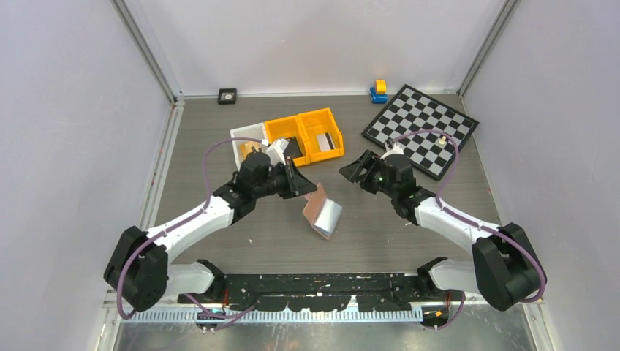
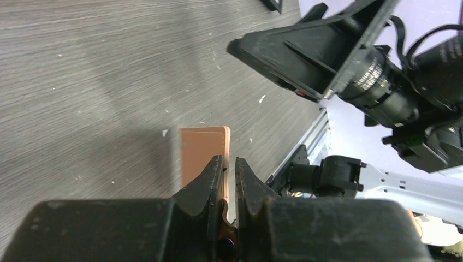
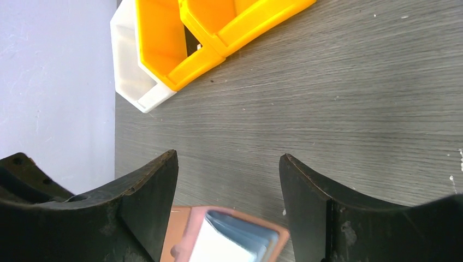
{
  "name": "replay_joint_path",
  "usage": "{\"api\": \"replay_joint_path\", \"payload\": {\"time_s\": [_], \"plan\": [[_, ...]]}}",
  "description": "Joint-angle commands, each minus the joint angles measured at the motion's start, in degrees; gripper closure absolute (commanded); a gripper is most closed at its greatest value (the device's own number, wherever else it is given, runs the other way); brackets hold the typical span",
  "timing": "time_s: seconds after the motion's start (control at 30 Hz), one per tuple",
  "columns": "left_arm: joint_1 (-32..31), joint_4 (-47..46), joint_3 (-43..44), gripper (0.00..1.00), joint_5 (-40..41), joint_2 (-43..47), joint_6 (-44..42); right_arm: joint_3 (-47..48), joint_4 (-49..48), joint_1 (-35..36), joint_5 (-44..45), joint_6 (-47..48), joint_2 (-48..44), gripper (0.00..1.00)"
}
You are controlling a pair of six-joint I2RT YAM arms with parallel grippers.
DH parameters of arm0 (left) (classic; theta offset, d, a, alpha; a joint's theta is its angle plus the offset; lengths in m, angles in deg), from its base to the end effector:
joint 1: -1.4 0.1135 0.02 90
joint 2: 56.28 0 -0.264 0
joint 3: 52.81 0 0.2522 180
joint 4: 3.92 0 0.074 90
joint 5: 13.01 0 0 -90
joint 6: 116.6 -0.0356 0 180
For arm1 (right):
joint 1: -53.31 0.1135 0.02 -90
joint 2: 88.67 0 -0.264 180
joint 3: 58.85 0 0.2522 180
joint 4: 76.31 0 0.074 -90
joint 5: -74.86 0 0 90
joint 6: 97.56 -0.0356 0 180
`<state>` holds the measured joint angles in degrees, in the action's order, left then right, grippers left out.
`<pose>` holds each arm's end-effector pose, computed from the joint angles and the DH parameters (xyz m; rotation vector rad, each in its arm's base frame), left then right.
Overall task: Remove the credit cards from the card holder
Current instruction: Remove the credit card from the card holder.
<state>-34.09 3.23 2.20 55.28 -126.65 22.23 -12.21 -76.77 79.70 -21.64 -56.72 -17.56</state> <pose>0.2150 -0.1695 0.2544 0.0240 2.1861 -1.2806 0.2347 0.1209 0.2143 0.3415 2.0915 0.9373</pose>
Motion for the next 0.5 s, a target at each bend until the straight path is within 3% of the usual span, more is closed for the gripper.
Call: {"api": "replay_joint_path", "payload": {"time_s": [0.0,0.23,0.47], "plan": [[2.4,-1.0,-0.4,1.00,2.4,-3.1,0.8,-0.5,-0.4,-0.3,1.4,1.1,-1.1,0.28],[6.0,6.2,0.1,1.00,6.2,-12.2,-13.3,-0.6,-1.7,-0.3,-0.2,0.7,0.1,0.28],[6.0,10.5,1.1,0.98,6.8,-13.0,-16.4,-0.8,-2.1,-0.3,-0.9,0.6,0.2,0.28]]}}
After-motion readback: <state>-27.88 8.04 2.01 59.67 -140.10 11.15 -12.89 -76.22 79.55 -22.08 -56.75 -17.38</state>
